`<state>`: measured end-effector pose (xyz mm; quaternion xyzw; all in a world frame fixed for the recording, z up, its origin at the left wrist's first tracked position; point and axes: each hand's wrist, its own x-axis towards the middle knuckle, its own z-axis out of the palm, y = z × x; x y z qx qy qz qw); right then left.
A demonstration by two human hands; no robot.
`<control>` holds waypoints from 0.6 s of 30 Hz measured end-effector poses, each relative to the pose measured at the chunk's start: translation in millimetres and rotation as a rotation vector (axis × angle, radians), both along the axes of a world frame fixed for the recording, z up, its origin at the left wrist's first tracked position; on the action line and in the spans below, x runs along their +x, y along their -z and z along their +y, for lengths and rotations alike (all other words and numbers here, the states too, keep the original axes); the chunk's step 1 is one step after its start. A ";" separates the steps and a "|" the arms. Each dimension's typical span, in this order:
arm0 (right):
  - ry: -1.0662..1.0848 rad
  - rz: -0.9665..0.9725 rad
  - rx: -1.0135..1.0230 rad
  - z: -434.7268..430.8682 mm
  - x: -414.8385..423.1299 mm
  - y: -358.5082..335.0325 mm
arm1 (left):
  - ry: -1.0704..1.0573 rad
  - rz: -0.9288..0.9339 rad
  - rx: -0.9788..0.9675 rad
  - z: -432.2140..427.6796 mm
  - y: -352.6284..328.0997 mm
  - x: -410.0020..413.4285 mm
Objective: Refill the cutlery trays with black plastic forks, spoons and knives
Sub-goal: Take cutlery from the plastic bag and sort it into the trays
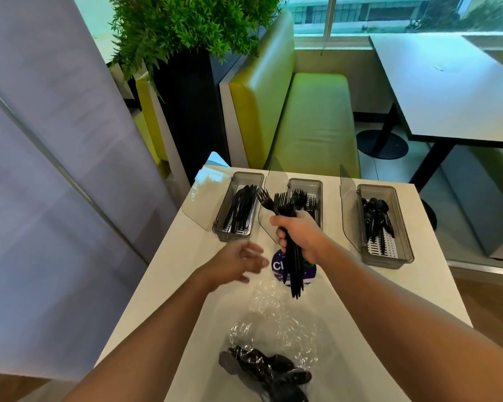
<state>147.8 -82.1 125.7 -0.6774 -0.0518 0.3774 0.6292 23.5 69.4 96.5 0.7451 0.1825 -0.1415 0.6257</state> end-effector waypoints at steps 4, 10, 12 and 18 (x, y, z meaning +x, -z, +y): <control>-0.033 -0.001 -0.008 2.4 -6.1 1.0 | -0.091 -0.141 -0.097 -14.3 -14.8 17.5; 0.024 0.044 -0.050 11.0 -18.6 -2.1 | 0.030 -0.085 -0.067 -28.7 -18.6 32.9; 0.032 0.016 -0.104 11.3 -21.7 -2.1 | 0.040 -0.064 -0.042 -34.2 -15.0 34.3; -0.002 -0.067 -0.219 8.8 -21.8 4.2 | 0.022 -0.076 -0.019 -45.6 -4.9 35.5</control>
